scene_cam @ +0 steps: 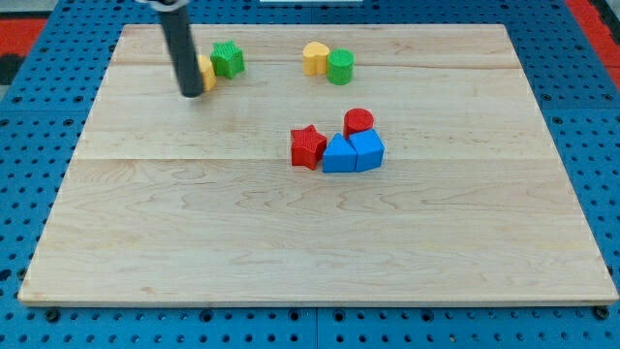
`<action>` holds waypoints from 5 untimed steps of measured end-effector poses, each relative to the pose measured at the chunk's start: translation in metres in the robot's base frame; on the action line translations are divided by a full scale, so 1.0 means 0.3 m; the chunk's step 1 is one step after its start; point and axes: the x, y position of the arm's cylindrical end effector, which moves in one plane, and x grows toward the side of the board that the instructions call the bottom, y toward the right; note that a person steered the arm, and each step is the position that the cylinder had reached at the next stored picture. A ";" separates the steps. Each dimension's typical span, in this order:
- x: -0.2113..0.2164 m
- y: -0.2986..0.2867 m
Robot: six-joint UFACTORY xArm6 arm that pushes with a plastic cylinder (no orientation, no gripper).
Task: Move the yellow hexagon along with green star to the top center
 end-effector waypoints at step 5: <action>-0.343 0.283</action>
